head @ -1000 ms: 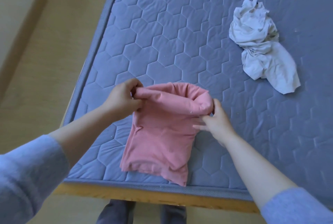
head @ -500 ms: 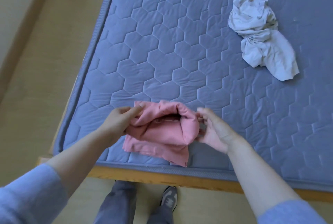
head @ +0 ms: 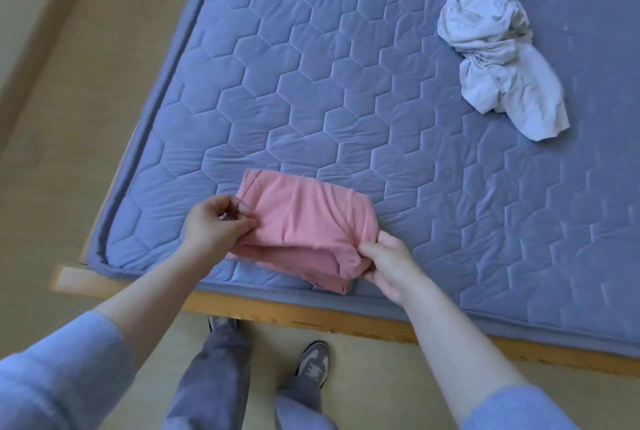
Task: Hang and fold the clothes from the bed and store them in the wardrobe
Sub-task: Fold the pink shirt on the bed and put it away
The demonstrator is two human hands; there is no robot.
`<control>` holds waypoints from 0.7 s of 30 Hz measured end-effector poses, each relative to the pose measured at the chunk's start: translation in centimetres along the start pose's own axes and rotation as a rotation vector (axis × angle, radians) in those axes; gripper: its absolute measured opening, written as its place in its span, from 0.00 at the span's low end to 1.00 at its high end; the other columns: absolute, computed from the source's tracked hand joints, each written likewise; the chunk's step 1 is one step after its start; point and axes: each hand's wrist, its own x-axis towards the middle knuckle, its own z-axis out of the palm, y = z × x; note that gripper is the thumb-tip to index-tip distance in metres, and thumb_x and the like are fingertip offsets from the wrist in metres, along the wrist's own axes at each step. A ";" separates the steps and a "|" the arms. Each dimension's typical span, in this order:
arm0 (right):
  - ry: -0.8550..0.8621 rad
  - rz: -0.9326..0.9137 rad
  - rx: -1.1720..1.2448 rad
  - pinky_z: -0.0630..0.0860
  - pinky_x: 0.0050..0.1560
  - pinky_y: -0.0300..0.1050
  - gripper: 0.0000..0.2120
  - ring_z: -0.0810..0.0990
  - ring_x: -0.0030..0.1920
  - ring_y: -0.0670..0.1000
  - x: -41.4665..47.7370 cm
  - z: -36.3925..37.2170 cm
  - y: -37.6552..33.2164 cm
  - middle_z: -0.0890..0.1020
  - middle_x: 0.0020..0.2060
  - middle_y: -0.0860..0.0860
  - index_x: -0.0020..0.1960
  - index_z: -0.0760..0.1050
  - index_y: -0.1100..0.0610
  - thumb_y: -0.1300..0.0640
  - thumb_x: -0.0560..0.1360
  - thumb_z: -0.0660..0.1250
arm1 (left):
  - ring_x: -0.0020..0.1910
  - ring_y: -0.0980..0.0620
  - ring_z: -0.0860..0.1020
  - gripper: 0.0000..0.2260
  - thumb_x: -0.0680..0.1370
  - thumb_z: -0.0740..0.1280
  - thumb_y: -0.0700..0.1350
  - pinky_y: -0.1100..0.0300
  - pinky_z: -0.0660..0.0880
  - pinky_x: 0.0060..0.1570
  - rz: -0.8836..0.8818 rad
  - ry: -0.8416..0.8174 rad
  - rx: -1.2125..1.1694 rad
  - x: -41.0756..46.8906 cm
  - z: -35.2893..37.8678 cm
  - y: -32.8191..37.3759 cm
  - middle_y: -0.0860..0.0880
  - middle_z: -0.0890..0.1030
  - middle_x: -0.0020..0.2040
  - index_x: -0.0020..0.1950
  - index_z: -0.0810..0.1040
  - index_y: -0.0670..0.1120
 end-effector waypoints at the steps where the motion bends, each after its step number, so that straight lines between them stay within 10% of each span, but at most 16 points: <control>1: 0.035 -0.053 -0.057 0.76 0.47 0.48 0.14 0.80 0.46 0.53 0.1 -0.3 0.6 0.82 0.47 0.57 0.50 0.76 0.58 0.73 0.73 0.59 | 0.27 0.54 0.73 0.13 0.67 0.72 0.31 0.65 0.72 0.28 0.026 0.020 0.023 0.1 0.2 -0.3 0.51 0.77 0.30 0.33 0.77 0.48; 10: 0.267 -0.102 -0.356 0.72 0.47 0.43 0.14 0.77 0.51 0.56 1.7 2.5 6.8 0.77 0.52 0.54 0.58 0.66 0.60 0.67 0.73 0.60 | 0.30 0.51 0.71 0.14 0.67 0.63 0.29 0.66 0.68 0.29 0.037 0.049 0.164 0.6 3.4 -6.0 0.51 0.76 0.31 0.36 0.77 0.49; 15: 0.241 -0.111 -0.298 0.68 0.37 0.40 0.12 0.75 0.44 0.50 0.8 2.6 5.4 0.76 0.49 0.52 0.56 0.66 0.58 0.64 0.74 0.59 | 0.42 0.52 0.77 0.17 0.69 0.74 0.54 0.57 0.75 0.41 -0.075 0.131 0.190 1.9 2.5 -3.9 0.51 0.77 0.47 0.50 0.71 0.49; 21: 0.359 -0.081 -0.198 0.67 0.39 0.43 0.13 0.75 0.44 0.50 1.4 2.7 2.3 0.78 0.53 0.54 0.58 0.69 0.57 0.58 0.74 0.61 | 0.41 0.44 0.75 0.28 0.73 0.60 0.70 0.54 0.72 0.44 -0.305 -0.171 0.395 6.7 2.5 -0.9 0.46 0.75 0.39 0.41 0.74 0.44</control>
